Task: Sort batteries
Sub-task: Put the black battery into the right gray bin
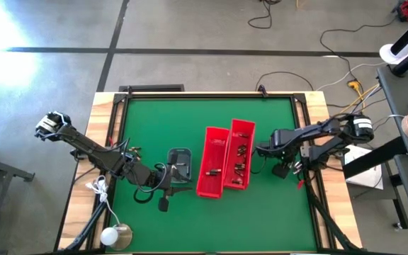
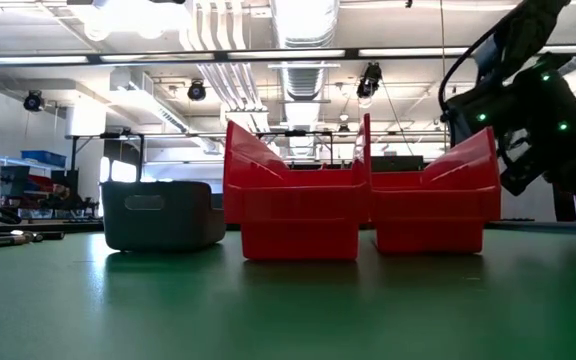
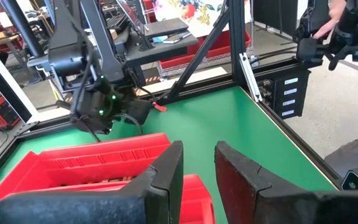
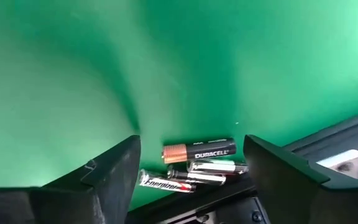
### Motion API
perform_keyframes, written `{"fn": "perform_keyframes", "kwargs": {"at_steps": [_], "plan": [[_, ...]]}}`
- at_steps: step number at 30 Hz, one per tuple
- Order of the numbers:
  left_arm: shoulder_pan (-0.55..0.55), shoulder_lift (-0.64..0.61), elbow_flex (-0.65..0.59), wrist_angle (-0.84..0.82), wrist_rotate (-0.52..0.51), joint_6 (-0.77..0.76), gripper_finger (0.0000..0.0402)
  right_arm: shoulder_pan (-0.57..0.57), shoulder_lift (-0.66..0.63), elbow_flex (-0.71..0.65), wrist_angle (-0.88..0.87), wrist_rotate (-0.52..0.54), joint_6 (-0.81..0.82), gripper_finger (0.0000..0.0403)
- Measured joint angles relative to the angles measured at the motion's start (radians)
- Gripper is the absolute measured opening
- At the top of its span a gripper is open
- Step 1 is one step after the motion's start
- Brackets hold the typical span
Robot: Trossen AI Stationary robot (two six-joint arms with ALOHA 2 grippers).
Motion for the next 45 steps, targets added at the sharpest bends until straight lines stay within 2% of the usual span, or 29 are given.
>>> {"fn": "perform_keyframes", "kwargs": {"at_steps": [5, 16, 27, 35, 39, 45], "plan": [[0.000, 0.000, 0.000, -0.008, 0.000, 0.000, 0.0073, -0.078, 0.000, -0.008, 0.001, -0.068, -0.051, 0.0290], [0.000, 0.000, 0.000, -0.009, 0.000, 0.005, 0.0073, -0.135, 0.000, -0.016, 0.012, -0.064, -0.038, 0.0274], [0.000, 0.000, 0.000, -0.015, 0.002, 0.006, 0.0073, -0.144, 0.000, -0.016, 0.014, -0.072, -0.034, 0.0290], [0.000, 0.000, 0.000, -0.015, 0.002, 0.026, 0.0073, -0.181, 0.001, -0.026, 0.025, -0.071, -0.022, 0.0274], [-0.001, 0.000, 0.000, -0.016, 0.003, 0.027, 0.0073, -0.200, 0.042, -0.024, 0.025, -0.080, -0.021, 0.0263], [-0.019, 0.000, 0.000, -0.031, 0.005, 0.048, 0.0073, -0.202, 0.189, -0.012, 0.005, -0.107, -0.044, 0.0256]]}}
